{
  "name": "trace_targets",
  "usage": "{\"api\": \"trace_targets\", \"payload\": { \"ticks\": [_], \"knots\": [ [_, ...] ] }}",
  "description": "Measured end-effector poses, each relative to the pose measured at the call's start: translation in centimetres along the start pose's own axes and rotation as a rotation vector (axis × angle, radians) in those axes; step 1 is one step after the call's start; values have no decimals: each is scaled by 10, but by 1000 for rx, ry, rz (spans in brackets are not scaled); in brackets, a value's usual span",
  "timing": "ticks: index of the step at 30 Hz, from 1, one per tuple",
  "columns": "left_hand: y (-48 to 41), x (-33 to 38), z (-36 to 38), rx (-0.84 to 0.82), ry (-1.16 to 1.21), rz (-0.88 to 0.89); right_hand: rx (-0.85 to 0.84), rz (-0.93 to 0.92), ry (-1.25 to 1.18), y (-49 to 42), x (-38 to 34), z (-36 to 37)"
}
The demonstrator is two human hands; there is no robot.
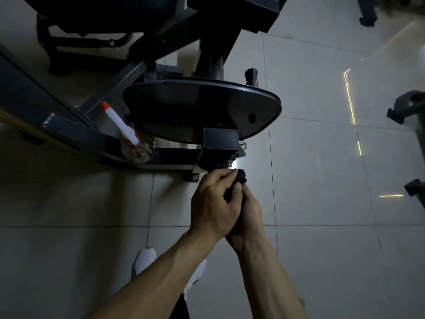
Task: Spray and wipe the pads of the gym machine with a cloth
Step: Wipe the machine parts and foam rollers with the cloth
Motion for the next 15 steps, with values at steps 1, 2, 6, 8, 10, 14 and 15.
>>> {"api": "trace_targets", "payload": {
  "ticks": [1,2,6,8,10,14,15],
  "knots": [
    [4,1,-5,-14,-19,47,-4,-24,-2,0,2,-2],
    [6,1,-12,-1,-31,71,2,-64,15,0,4,-2],
    [-6,-23,-39,52,-82,-42,-15,-294,171,5,-6,10],
    [-13,-39,-45,17,48,-201,20,-474,286,9,-16,17],
    [-20,-48,-54,70,124,-334,91,-593,327,3,-16,27],
    [-38,-55,-51,108,286,-484,243,-679,357,-9,-9,43],
    [-43,-52,-46,77,294,-449,256,-680,319,-11,-10,43]
  ]
}}
Point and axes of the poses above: each hand's wrist, its own y-axis away from the middle knuckle, its own z-axis out of the palm, x = y × z, the point moved 6 cm from there along -y, towards the middle knuckle, and after that the axes turned 4 degrees about x, right-handed, at the moved point
